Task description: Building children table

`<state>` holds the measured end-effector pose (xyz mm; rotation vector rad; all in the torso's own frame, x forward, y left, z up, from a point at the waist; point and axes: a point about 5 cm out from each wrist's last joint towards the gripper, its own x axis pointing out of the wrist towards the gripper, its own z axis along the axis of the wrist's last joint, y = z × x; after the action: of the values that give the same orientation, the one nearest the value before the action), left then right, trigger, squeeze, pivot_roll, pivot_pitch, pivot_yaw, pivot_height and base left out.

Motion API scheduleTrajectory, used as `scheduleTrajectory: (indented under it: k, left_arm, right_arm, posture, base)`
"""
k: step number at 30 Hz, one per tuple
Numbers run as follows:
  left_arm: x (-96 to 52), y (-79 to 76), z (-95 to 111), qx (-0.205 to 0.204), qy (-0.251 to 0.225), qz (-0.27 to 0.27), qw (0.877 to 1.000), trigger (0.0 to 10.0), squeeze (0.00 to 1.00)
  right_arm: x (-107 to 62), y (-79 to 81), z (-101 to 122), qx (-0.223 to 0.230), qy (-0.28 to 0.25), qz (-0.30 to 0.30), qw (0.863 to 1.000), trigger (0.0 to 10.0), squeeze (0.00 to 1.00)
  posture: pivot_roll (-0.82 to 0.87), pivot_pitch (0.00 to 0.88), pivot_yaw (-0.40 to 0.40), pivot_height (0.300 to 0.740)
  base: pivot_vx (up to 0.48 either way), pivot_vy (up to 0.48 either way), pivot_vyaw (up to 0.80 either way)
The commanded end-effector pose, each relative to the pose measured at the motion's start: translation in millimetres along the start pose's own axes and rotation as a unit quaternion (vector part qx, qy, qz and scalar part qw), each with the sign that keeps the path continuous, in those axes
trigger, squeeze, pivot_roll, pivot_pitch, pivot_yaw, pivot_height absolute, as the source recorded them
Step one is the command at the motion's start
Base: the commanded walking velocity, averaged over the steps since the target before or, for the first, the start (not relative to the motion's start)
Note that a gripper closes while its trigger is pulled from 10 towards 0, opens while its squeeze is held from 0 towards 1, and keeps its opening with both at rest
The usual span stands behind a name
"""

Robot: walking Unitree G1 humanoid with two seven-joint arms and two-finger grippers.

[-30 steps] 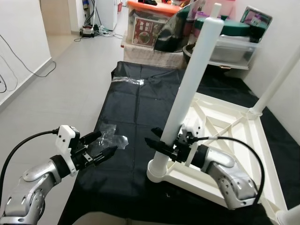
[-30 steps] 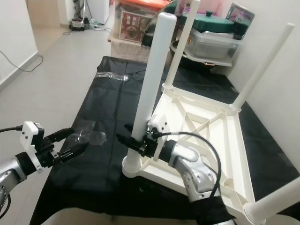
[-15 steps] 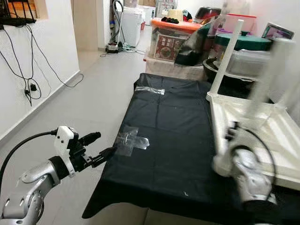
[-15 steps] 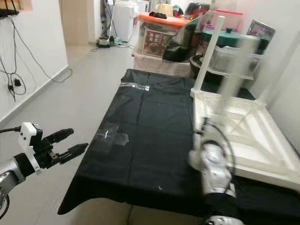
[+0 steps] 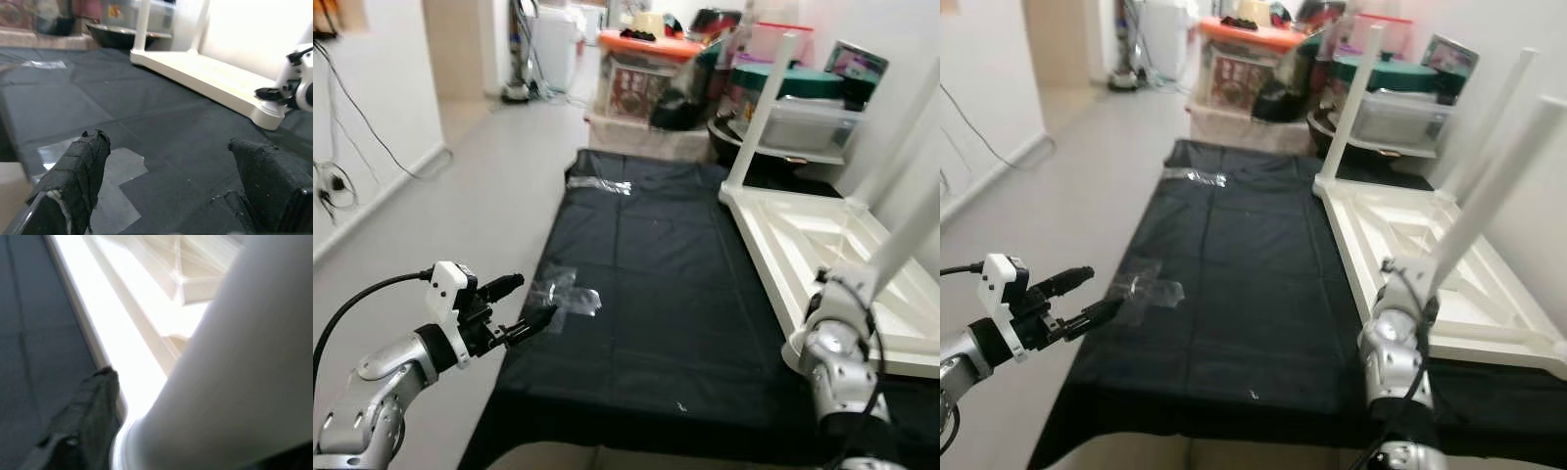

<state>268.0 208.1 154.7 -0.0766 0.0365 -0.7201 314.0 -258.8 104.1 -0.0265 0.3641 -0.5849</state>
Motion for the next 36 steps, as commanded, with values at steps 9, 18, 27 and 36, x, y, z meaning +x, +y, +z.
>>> scheduleTrajectory:
  k: [9,18,27,36]
  left_arm:
    - [2.1,-2.1,-3.0,-0.009,0.004,-0.010,1.000,10.0,0.00]
    - [3.1,-1.8,-3.1,-0.008,0.000,-0.004,1.000,10.0,0.00]
    - [4.8,-2.1,-3.0,-0.007,0.003,-0.008,1.000,10.0,0.00]
    - [3.3,-2.9,-3.6,-0.005,0.005,-0.004,1.000,10.0,0.00]
  right_arm:
    - [-10.0,32.8,69.0,0.049,-0.142,0.276,0.949,10.0,0.00]
    - [-3.9,33.2,84.2,0.032,-0.173,0.381,0.908,10.0,0.00]
    - [-20.1,70.8,75.9,-0.015,-0.170,0.522,0.836,10.0,0.00]
    - [-66.8,119.7,66.6,-0.051,-0.189,0.682,0.705,9.3,0.00]
  posture:
    - [0.09,0.000,-0.145,0.740]
    - [0.10,0.000,-0.158,0.740]
    - [0.12,0.000,-0.161,0.740]
    - [0.14,0.000,-0.171,0.740]
  base:
    - [0.000,0.000,0.00]
    - [0.000,0.000,0.00]
    - [0.000,0.000,0.00]
    - [0.000,0.000,0.00]
